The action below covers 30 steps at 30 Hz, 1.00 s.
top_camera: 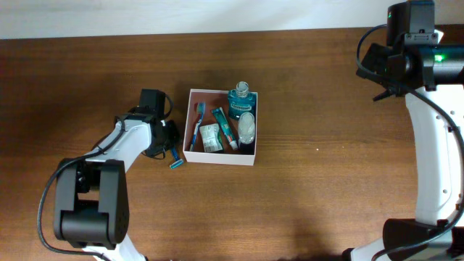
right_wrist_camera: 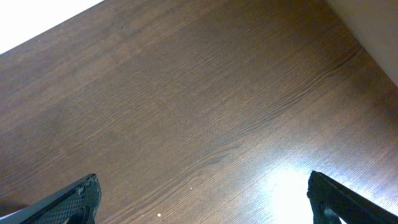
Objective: Pack container
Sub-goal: 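Move the left gripper to the blue razor and grasp its handle, then lift the razor with the left gripper and carry it over the box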
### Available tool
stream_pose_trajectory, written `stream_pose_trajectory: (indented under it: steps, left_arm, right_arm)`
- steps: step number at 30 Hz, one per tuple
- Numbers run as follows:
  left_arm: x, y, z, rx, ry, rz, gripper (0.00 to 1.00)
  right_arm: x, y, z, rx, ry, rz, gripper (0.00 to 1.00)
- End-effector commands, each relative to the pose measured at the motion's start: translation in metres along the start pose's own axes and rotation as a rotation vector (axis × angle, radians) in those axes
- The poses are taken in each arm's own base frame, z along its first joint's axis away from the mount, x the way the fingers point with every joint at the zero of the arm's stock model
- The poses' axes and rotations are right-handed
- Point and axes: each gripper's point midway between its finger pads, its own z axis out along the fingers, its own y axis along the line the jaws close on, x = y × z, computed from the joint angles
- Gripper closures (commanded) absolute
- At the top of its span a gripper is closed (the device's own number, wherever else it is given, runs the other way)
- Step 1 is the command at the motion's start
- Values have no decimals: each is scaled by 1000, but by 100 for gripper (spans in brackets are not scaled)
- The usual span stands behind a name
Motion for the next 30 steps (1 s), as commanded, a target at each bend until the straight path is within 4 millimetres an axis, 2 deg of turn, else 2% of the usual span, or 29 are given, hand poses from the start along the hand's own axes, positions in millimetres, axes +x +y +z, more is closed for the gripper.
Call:
stream_pose_trajectory:
  steps: [1, 5, 9, 12, 15, 21, 23, 26, 30]
  left_arm:
    - [8, 20, 13, -50, 58, 21, 100]
    - [-15, 31, -14, -53, 29, -15, 99]
    - [-44, 36, -61, -31, -51, -35, 99]
    - [-59, 28, -99, 10, -130, -34, 99]
    - [-62, 3, -131, 107, -199, 1, 100]
    - [-53, -71, -180, 299, -330, 161, 99]
    - [-46, -99, -188, 342, -364, 244, 100]
    - [-37, -128, -189, 362, -395, 315, 100]
    - [-29, -140, -180, 288, -421, 356, 100]
  right_arm:
    - [-2, -1, 2, 6, 0, 4, 1]
    - [-2, -1, 2, 5, 0, 4, 1]
    - [-2, -1, 2, 5, 0, 4, 1]
    - [-2, -1, 2, 5, 0, 4, 1]
    - [-2, -1, 2, 5, 0, 4, 1]
    - [-2, -1, 2, 5, 0, 4, 1]
    - [-2, -1, 2, 5, 0, 4, 1]
    - [-2, -1, 2, 5, 0, 4, 1]
    - [-2, -1, 2, 5, 0, 4, 1]
